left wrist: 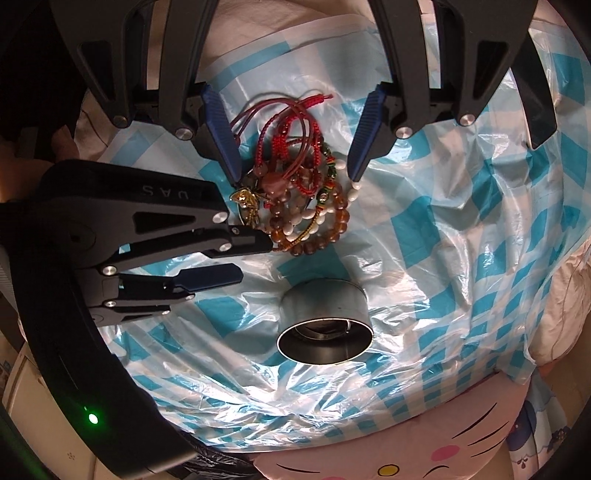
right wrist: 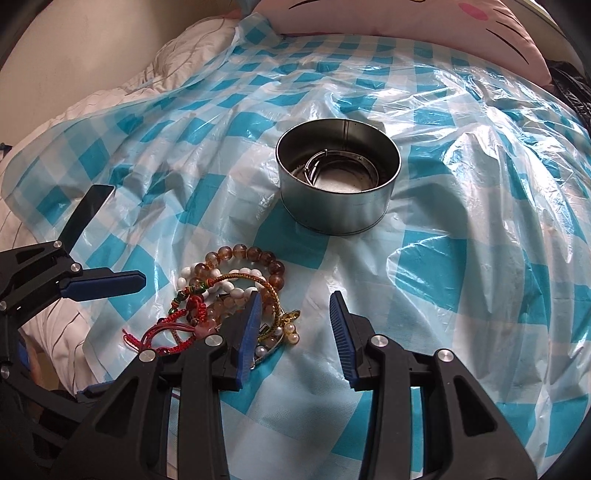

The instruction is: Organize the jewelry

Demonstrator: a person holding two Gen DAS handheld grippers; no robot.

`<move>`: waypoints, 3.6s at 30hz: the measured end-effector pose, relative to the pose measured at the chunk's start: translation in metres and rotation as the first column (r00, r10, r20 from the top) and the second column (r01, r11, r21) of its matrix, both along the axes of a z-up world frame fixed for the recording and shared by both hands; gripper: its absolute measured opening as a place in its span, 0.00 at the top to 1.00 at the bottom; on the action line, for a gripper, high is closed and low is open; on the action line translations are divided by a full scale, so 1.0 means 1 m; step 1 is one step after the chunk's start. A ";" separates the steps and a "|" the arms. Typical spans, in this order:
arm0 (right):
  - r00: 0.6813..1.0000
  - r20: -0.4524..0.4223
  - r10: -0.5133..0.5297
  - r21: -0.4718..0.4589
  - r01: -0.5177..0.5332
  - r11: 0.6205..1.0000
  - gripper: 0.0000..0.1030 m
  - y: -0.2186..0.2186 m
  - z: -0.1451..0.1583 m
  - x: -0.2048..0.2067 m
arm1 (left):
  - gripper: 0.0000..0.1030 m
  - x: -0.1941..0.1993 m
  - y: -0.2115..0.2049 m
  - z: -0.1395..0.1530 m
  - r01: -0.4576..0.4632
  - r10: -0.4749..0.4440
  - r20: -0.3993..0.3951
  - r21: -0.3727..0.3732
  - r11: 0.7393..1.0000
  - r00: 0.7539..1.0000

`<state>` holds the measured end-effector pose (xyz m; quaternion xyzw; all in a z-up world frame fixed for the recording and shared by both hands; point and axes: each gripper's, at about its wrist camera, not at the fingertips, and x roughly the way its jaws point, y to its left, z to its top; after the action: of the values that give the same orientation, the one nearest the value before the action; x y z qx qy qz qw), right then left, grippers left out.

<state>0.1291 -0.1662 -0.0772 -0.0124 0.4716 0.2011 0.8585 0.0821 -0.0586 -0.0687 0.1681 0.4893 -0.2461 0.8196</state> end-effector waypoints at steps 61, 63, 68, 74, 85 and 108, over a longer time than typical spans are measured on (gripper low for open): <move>0.994 0.005 -0.112 0.087 0.111 0.990 0.47 -0.039 0.003 -0.003 | 0.57 0.016 0.017 -0.013 -0.084 0.081 -0.079 -0.047 0.995 0.994; 0.996 0.001 -0.085 0.063 0.085 0.994 0.47 -0.032 -0.001 0.002 | 0.25 0.012 0.016 -0.007 -0.072 0.070 -0.033 -0.058 0.996 0.997; 0.999 -0.040 -0.037 0.041 0.039 0.998 0.48 -0.024 -0.016 0.012 | 0.28 0.017 0.011 -0.015 -0.051 0.048 -0.076 -0.046 0.998 0.996; 0.998 -0.051 -0.021 0.141 0.028 0.990 0.96 -0.032 -0.008 0.003 | 0.96 0.010 0.003 -0.017 -0.014 0.012 -0.082 -0.031 0.999 0.997; 0.994 0.069 -0.089 0.410 0.053 0.911 0.97 -0.062 0.048 -0.039 | 0.97 -0.012 0.037 0.032 -0.116 0.113 -0.028 -0.299 0.947 0.993; 0.991 0.031 -0.131 0.448 0.103 0.888 0.97 -0.076 0.041 -0.037 | 0.31 0.012 -0.022 -0.010 0.017 -0.016 0.063 -0.018 1.000 0.998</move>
<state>0.0921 -0.2420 -0.0366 0.2066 0.3870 0.2509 0.8629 0.0945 -0.0803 -0.0792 0.1721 0.4595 -0.2519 0.8341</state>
